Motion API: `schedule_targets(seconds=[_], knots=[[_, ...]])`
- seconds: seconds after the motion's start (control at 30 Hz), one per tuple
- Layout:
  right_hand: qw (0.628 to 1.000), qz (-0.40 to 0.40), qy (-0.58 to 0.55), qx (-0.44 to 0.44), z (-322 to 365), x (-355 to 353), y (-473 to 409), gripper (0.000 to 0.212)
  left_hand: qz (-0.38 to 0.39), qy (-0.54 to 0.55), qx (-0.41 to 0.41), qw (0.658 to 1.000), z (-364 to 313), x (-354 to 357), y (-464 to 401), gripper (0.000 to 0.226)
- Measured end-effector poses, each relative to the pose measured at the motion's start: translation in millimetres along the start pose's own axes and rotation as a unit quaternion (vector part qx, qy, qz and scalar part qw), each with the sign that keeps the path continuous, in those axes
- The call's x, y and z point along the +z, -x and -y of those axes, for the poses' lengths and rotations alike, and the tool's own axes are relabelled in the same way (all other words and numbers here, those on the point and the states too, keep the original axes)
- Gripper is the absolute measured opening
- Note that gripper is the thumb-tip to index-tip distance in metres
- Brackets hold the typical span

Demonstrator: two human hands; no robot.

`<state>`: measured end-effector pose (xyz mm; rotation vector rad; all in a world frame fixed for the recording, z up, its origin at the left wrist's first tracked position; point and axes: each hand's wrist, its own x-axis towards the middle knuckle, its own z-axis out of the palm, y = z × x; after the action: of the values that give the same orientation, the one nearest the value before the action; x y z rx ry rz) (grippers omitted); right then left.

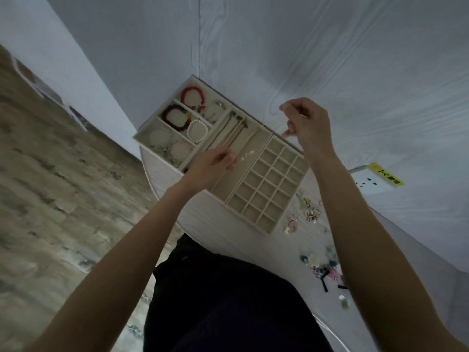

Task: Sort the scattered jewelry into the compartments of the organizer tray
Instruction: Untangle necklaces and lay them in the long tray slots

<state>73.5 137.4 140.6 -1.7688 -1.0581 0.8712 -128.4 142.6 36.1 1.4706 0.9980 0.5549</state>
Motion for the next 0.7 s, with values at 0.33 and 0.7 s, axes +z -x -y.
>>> schedule_targets(seconds=[0.33,0.7], knots=[[0.998,0.063,-0.022,-0.006,-8,17,-9,0.006,-0.026,-0.058,-0.033,0.997,4,-11,6,0.013],[0.986,0.096,0.135,-0.020,-60,45,-48,0.007,-0.079,-0.131,-0.050,0.987,28,-19,31,0.020]])
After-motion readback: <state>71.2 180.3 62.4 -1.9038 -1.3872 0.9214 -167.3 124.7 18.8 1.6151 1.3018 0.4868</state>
